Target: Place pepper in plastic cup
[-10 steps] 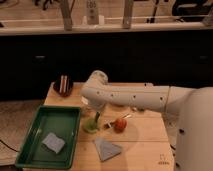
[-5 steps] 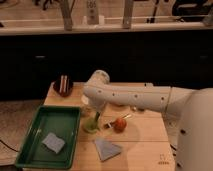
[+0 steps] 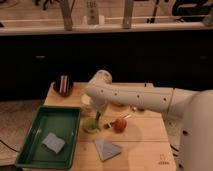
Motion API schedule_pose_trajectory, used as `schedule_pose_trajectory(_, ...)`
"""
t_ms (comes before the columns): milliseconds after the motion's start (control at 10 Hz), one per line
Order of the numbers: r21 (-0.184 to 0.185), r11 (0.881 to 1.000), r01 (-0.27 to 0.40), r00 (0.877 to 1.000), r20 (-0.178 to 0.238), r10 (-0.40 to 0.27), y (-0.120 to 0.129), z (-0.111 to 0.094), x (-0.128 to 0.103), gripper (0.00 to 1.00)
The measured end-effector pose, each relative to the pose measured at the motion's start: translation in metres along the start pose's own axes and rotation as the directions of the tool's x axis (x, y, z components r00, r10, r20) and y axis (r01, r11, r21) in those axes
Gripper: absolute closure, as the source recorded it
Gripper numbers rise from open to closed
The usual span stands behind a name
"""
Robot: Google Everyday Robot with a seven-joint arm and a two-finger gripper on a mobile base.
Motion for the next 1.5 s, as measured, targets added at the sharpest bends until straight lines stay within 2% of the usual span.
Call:
schedule_pose_trajectory(900,0.016,0.998,0.066,0.997,0.046,-0.067,0.0023,-0.0003,0.0,0.97)
schedule_pose_trajectory(1500,0.016,0.993,0.115,0.99,0.083,-0.116,0.0034,0.0003,-0.0015,0.97)
